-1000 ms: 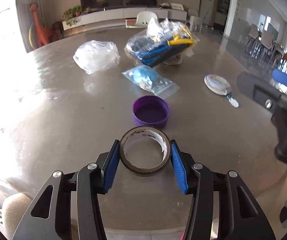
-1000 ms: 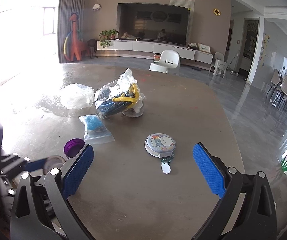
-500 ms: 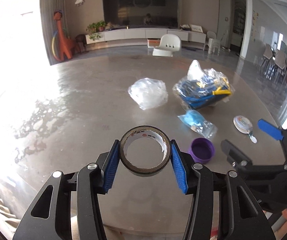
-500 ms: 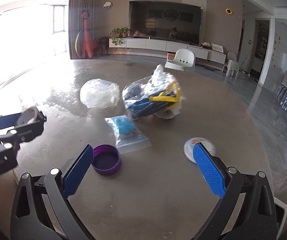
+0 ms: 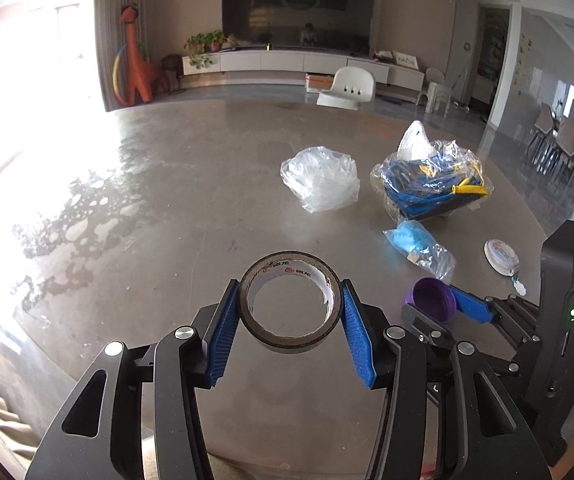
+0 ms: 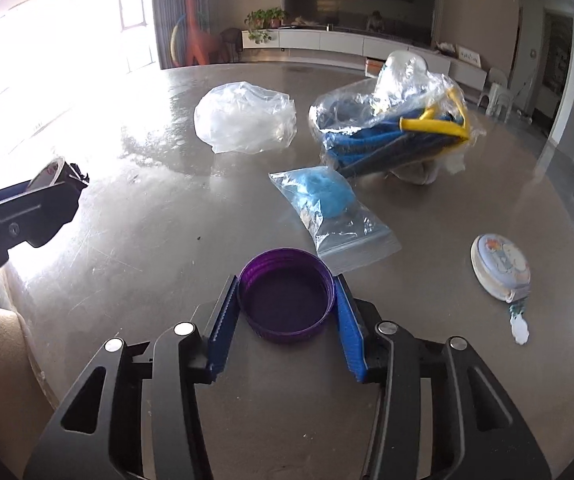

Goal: Collect trash
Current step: 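Lift the tape roll and purple lid off the table with both tools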

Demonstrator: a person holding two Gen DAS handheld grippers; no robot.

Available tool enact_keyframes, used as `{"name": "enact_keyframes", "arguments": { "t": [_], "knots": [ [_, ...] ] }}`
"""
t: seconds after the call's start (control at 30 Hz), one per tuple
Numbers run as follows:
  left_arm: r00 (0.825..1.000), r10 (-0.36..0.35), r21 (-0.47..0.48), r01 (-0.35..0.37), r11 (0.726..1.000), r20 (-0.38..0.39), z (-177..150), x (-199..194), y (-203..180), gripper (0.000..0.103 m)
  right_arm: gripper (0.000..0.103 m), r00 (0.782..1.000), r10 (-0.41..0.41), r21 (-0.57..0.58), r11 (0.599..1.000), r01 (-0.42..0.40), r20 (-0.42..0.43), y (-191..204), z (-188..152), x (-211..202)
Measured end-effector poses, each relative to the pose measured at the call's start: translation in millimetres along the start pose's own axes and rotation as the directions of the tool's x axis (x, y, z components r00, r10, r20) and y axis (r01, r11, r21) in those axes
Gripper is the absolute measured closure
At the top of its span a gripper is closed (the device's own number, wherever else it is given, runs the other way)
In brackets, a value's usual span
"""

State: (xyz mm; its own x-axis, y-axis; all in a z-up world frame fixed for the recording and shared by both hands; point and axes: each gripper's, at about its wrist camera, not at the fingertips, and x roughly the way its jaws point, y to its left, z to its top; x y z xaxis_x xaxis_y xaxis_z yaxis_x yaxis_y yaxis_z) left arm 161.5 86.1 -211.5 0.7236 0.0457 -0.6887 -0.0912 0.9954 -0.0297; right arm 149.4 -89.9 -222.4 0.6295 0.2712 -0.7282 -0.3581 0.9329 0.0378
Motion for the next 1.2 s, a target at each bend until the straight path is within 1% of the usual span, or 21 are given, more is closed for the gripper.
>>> {"name": "enact_keyframes", "arguments": {
  "t": [0.1, 0.27, 0.53, 0.67, 0.83, 1.03, 1.2],
  "knots": [
    [1.000, -0.001, 0.005, 0.001, 1.000, 0.002, 1.0, -2.8, -0.5, 0.054, 0.056, 1.000, 0.009, 0.016, 1.000, -0.009, 0.024, -4.6, -1.1, -13.3],
    [1.000, -0.009, 0.020, 0.009, 1.000, 0.014, 5.0, -10.9, -8.0, 0.054, 0.056, 0.997, 0.000, 0.012, 1.000, -0.001, 0.084, -12.3, 2.5, -51.7],
    [0.997, -0.058, 0.085, 0.054, 0.995, 0.051, 15.6, -29.6, -46.9, 0.054, 0.056, 0.979, -0.063, 0.017, 0.998, 0.061, 0.195, -40.1, 10.6, -121.6],
    [0.994, -0.090, 0.114, 0.082, 0.990, 0.065, 18.5, -40.1, -68.9, 0.054, 0.056, 0.971, -0.082, 0.041, 0.996, 0.075, 0.225, -55.0, 8.8, -138.9],
    [0.992, -0.101, 0.155, 0.088, 0.984, 0.081, 18.7, -52.3, -90.1, 0.054, 0.056, 0.963, -0.101, 0.072, 0.994, 0.085, 0.251, -70.4, 4.7, -156.2],
    [0.984, -0.150, 0.212, 0.127, 0.969, 0.093, 18.5, -65.9, -121.9, 0.054, 0.056, 0.951, -0.145, 0.129, 0.985, 0.113, 0.274, -100.7, -5.7, -174.6],
    [0.971, -0.223, 0.280, 0.192, 0.941, 0.086, 16.5, -74.9, -166.7, 0.054, 0.056, 0.935, -0.210, 0.180, 0.970, 0.163, 0.285, -133.3, -19.5, -193.2]
  ]
}}
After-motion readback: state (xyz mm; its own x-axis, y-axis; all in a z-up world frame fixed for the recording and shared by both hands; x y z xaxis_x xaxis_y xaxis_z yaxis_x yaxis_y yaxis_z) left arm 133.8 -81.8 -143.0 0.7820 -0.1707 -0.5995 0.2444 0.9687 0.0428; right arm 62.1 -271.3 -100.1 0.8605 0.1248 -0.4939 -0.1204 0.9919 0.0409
